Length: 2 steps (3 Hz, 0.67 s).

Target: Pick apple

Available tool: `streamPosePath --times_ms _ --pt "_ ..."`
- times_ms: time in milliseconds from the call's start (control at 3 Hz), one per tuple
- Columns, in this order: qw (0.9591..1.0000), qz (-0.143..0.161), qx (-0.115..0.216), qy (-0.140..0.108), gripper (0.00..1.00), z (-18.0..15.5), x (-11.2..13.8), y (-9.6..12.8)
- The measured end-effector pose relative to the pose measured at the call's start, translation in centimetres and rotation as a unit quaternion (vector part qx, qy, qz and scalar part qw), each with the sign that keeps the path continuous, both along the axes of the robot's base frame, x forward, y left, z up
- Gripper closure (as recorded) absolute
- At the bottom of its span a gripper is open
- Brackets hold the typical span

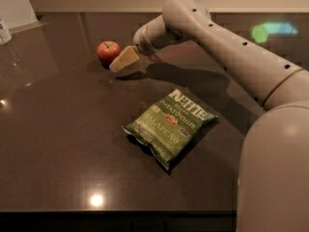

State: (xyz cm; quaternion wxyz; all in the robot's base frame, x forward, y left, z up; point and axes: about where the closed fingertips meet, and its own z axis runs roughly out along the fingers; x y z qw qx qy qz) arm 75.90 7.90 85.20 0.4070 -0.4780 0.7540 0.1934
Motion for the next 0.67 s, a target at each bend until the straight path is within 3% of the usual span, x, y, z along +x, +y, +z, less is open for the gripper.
streamPosePath --times_ms 667 --pt "0.9994 0.021 0.027 0.006 0.00 -1.0 0.2 4.1"
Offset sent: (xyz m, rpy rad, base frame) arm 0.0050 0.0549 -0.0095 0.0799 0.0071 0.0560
